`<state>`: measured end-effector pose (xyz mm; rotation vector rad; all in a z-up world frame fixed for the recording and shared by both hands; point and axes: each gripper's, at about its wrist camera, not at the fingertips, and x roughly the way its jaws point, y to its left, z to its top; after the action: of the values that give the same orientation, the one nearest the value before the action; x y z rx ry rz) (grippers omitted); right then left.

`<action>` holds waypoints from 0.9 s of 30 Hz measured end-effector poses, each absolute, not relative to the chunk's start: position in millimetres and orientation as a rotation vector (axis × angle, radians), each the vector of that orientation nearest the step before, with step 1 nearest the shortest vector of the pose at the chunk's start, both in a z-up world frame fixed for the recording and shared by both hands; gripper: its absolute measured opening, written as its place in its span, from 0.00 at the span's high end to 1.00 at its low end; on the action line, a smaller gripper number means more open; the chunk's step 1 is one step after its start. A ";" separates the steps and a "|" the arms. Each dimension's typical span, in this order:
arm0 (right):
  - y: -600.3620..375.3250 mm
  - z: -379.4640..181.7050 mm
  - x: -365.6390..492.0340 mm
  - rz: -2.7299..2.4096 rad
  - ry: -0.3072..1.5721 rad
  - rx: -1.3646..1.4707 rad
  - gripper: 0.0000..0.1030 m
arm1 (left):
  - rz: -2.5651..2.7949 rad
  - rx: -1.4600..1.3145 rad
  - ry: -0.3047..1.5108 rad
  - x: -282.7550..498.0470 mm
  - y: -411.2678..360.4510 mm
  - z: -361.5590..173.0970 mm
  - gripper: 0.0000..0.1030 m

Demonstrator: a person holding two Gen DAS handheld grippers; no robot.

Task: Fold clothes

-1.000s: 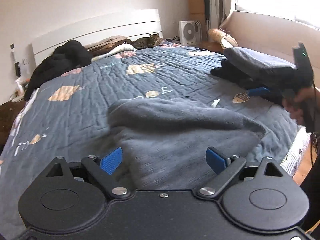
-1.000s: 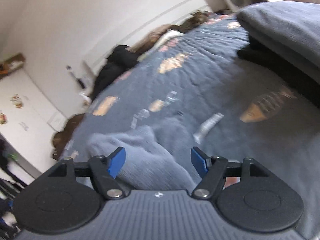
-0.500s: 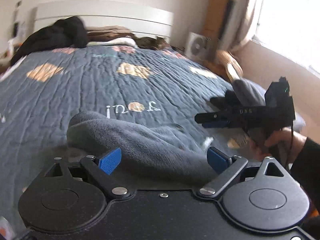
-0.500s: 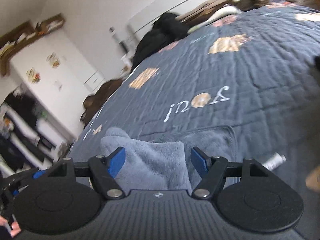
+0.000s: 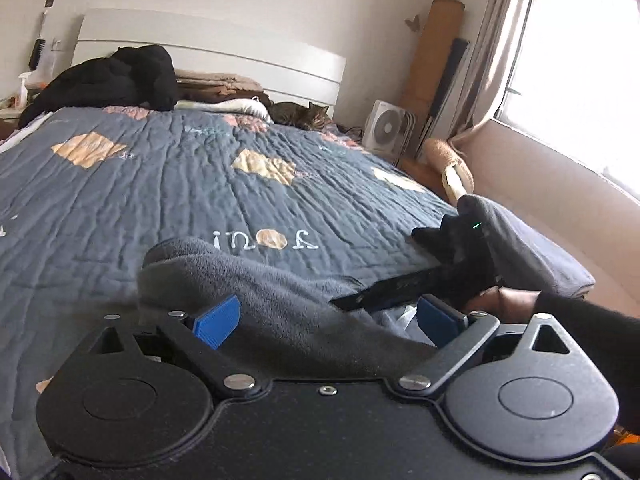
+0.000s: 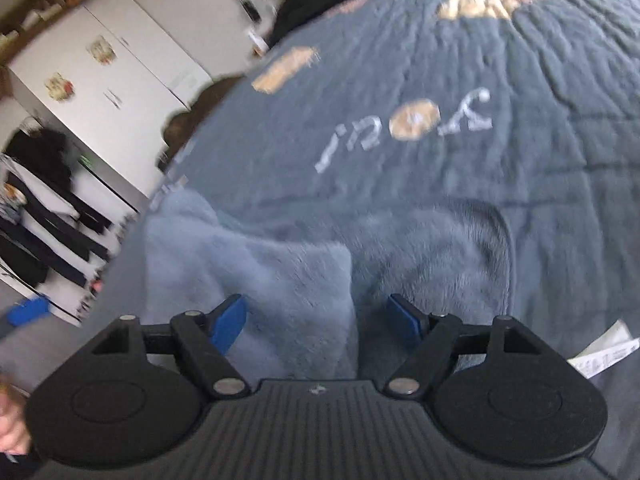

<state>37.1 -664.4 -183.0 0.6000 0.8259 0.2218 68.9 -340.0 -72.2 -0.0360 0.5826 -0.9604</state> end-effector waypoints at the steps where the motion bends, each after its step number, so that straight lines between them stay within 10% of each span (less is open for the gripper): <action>1: -660.2 -184.7 38.1 0.209 0.833 0.591 0.26 | -0.954 -0.035 0.582 69.6 -339.9 -72.3 0.07; 4: -646.0 -181.1 36.7 0.149 0.821 0.547 0.35 | -0.936 -0.035 0.591 73.0 -338.7 -74.4 0.07; 6: -640.5 -177.1 35.8 0.121 0.818 0.543 0.72 | -0.914 -0.045 0.595 75.0 -337.6 -74.2 0.07; 9: -633.7 -165.0 32.7 0.077 0.798 0.518 0.88 | -0.918 -0.060 0.586 75.5 -334.7 -71.5 0.07; 20: -613.8 -83.2 -4.4 -0.146 0.469 0.082 0.89 | -0.923 -0.067 0.571 71.8 -332.4 -66.9 0.07; 27: -664.7 -135.0 18.3 -0.288 0.706 0.207 0.78 | -0.924 0.000 0.584 70.9 -336.4 -71.4 0.07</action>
<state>18.3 -664.7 -135.0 0.2071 0.7063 -0.2880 70.9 -336.4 -71.4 0.0003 0.5842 -0.9241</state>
